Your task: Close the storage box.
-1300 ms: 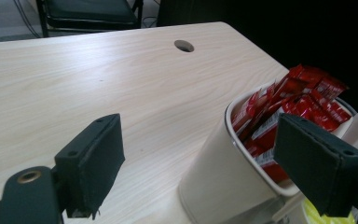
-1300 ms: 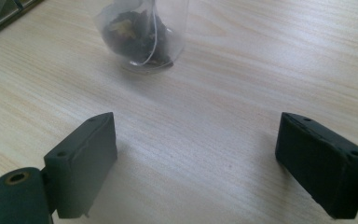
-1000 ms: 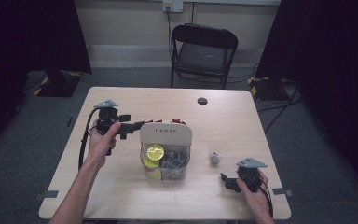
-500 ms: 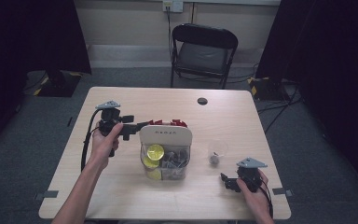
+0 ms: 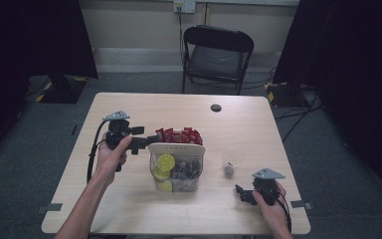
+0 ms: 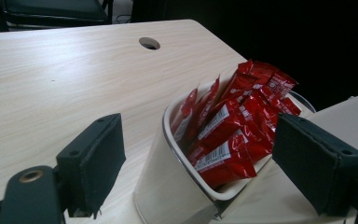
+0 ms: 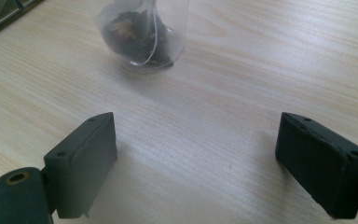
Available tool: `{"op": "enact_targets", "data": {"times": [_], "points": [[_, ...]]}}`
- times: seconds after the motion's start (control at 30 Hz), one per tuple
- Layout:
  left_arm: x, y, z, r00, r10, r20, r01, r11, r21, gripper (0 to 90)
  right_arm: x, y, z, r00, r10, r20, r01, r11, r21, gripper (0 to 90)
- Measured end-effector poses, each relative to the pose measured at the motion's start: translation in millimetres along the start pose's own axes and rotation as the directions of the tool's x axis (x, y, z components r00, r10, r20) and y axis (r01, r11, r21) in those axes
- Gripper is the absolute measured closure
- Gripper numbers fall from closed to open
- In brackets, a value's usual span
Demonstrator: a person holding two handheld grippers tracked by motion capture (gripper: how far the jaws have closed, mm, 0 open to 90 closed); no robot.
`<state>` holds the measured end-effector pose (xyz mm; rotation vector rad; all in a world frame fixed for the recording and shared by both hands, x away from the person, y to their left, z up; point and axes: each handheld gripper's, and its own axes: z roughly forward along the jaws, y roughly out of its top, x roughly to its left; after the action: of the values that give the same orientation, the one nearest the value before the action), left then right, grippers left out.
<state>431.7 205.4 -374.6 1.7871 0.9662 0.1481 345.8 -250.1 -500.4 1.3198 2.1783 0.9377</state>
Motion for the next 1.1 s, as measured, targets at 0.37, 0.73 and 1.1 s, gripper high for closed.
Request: {"op": "enact_targets", "data": {"times": [0.37, 0.73, 1.1], "points": [[-5.2, -3.8, -2.2, 0.9997, 0.023, 0.006, -0.024, 0.9996, 0.015, 16.1, 0.1, -0.1, 0.0, 1.0, 0.0, 0.003, 0.0, 1.0, -0.001, 12.1], [-7.9, -9.5, -6.0, 0.9997, 0.024, 0.008, -0.024, 0.9994, 0.025, 16.1, 0.1, -0.1, 0.0, 1.0, 0.0, 0.002, 0.0, 1.0, -0.001, 12.1], [-19.6, -10.2, -14.3, 0.9986, 0.053, 0.007, -0.053, 0.9982, 0.029, 16.0, 0.1, 0.0, 0.0, 1.0, 0.001, 0.001, -0.001, 1.0, 0.0, 12.1]]}}
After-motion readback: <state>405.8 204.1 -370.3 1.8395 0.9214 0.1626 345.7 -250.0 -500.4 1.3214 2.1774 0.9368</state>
